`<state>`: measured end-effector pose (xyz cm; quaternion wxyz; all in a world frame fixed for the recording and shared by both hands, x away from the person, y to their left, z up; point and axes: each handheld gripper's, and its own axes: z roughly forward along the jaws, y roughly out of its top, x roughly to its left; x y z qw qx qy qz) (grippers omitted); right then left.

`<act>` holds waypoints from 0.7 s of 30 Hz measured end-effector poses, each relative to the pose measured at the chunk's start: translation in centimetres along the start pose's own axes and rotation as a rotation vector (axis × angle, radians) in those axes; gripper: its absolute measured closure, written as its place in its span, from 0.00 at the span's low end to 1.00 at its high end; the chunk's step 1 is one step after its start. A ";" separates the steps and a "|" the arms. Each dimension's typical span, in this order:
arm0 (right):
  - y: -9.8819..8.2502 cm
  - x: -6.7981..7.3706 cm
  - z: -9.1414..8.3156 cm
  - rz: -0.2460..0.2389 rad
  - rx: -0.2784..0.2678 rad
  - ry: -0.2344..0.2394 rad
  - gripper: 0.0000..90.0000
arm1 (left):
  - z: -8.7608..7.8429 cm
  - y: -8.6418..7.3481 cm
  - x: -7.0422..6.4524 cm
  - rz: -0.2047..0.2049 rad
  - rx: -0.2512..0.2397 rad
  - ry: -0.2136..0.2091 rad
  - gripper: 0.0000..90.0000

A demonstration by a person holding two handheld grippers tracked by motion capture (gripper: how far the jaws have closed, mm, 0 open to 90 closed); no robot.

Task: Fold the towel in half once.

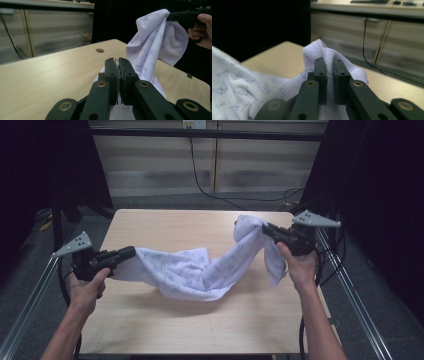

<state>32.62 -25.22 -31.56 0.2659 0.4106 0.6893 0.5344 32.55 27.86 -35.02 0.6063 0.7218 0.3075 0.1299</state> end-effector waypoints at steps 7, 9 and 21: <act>5.4 -0.4 0.4 0.001 -0.088 -0.014 0.93 | -0.1 3.4 -1.4 0.047 -0.062 -0.015 0.96; 6.4 -0.4 1.0 -0.003 -0.098 -0.012 0.93 | 0.0 3.6 -2.1 0.053 -0.082 -0.044 0.96; -3.3 -3.3 8.4 0.094 0.192 -0.019 0.75 | 4.6 -6.2 -3.1 -0.020 0.187 -0.169 0.87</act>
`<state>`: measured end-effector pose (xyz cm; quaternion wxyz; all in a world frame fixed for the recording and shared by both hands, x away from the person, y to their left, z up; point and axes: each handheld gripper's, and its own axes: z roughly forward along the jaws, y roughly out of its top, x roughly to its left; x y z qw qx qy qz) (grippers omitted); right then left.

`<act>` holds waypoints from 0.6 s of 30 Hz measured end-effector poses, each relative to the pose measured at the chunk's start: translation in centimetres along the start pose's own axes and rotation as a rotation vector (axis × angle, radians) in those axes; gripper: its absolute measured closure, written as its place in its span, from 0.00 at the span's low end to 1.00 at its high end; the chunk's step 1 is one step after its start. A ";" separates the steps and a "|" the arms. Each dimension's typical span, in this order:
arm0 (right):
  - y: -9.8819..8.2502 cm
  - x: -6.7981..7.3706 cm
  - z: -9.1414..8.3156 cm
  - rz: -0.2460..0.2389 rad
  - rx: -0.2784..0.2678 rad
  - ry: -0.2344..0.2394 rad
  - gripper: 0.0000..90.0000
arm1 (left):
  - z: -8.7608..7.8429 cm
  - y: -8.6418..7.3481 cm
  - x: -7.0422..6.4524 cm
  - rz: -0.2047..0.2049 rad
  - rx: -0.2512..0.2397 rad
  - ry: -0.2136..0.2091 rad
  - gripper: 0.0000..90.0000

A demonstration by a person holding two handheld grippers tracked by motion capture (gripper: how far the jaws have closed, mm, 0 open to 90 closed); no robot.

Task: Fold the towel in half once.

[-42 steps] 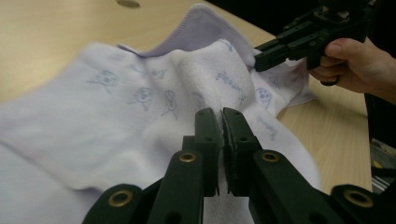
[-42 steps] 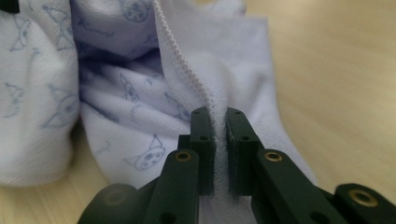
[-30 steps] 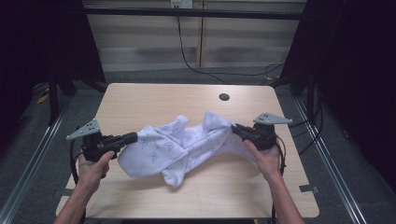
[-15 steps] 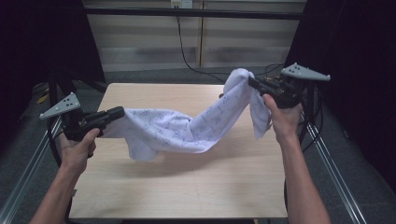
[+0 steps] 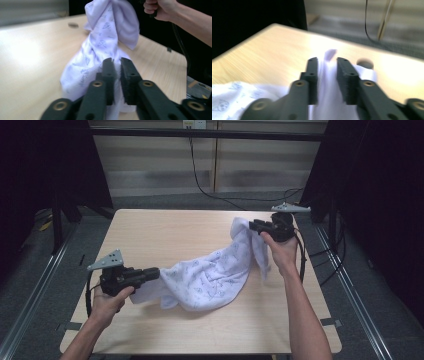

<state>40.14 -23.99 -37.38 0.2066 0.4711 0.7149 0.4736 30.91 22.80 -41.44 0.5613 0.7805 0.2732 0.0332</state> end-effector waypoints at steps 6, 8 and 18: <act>-3.8 1.2 -0.6 0.005 0.013 0.020 0.58 | -0.7 -0.7 0.6 -0.018 -0.006 0.000 0.66; -5.6 2.7 -1.1 -0.015 0.042 0.063 0.58 | -1.0 -0.5 1.1 -0.029 -0.011 0.019 0.62; -14.6 12.6 0.0 -0.061 0.207 0.390 0.52 | 2.3 -3.7 6.2 -0.170 0.107 0.107 0.59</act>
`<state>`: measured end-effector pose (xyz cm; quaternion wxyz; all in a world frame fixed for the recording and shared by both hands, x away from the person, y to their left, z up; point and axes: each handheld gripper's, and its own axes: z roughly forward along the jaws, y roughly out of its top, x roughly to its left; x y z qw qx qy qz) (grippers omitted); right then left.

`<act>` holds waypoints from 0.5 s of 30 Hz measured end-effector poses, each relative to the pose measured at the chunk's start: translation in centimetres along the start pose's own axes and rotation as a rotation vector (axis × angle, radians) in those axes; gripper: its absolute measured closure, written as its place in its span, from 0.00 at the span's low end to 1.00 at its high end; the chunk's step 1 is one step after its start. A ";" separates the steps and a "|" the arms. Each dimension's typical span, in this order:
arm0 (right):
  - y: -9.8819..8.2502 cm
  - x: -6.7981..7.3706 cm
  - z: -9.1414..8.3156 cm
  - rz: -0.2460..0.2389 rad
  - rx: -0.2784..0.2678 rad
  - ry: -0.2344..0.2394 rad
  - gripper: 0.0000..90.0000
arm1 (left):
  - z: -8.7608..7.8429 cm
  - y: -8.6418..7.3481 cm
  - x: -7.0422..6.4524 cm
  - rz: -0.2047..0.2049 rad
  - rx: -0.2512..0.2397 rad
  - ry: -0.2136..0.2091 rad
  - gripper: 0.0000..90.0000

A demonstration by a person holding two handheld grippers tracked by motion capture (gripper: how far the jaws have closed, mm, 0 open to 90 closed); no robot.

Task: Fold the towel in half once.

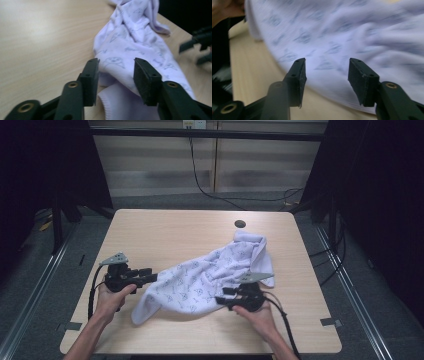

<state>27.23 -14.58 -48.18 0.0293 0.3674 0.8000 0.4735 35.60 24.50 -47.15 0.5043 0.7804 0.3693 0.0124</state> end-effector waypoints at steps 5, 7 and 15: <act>0.3 3.0 3.6 -0.093 0.026 0.073 0.44 | 1.3 -0.5 0.0 -0.008 0.017 -0.043 0.47; 0.4 3.4 5.0 -0.102 0.054 0.088 0.43 | 1.8 -0.5 -0.4 0.001 0.035 -0.046 0.47; 0.7 3.0 3.5 -0.105 0.007 0.026 0.96 | 0.4 -0.2 -1.2 0.031 -0.034 -0.046 0.94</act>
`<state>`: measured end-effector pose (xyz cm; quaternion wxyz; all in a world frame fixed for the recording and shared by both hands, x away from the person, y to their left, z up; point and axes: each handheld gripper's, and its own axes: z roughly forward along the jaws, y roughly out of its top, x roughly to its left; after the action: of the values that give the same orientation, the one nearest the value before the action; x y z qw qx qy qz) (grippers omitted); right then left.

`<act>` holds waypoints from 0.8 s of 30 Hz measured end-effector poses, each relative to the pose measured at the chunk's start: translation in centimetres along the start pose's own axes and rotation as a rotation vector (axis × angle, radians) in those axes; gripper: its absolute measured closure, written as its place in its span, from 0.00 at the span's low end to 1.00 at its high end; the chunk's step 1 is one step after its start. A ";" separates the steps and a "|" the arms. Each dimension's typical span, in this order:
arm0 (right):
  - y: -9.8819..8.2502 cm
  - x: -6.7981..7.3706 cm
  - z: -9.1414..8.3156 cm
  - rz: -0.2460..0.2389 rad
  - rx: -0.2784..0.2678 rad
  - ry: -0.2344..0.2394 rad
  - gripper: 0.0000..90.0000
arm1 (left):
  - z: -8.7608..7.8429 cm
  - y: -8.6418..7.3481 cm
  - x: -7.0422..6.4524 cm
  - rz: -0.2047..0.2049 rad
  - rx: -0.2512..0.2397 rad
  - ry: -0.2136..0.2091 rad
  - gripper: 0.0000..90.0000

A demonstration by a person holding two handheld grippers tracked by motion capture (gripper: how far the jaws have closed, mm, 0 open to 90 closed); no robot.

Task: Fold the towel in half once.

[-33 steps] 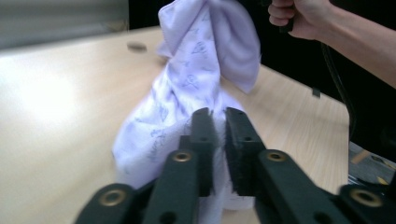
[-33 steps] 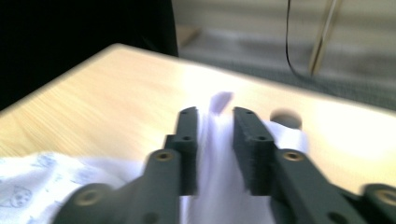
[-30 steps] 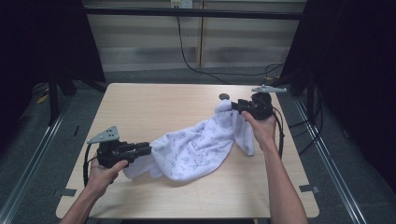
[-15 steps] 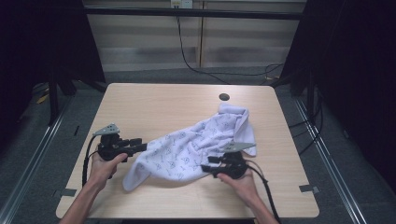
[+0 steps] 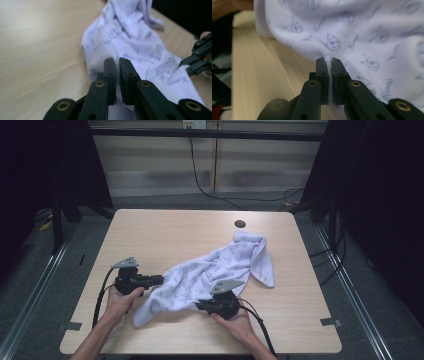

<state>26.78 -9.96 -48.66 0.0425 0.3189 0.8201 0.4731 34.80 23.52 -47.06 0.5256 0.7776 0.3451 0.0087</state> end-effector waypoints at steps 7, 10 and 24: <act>2.1 -1.8 -8.5 0.028 -0.156 -0.034 0.96 | -2.3 1.3 -2.0 0.027 -0.077 -0.090 0.95; 3.3 -2.6 -10.4 0.028 -0.191 -0.077 0.93 | -1.8 1.8 -3.9 0.067 -0.073 -0.122 0.94; 4.7 -10.8 -3.2 0.127 -0.084 -0.244 0.83 | -1.0 0.7 -1.0 0.006 -0.046 0.031 0.60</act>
<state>36.39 -16.79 -45.66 0.1253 0.4233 0.7666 0.4663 34.00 23.60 -45.72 0.5377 0.7661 0.3508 0.0302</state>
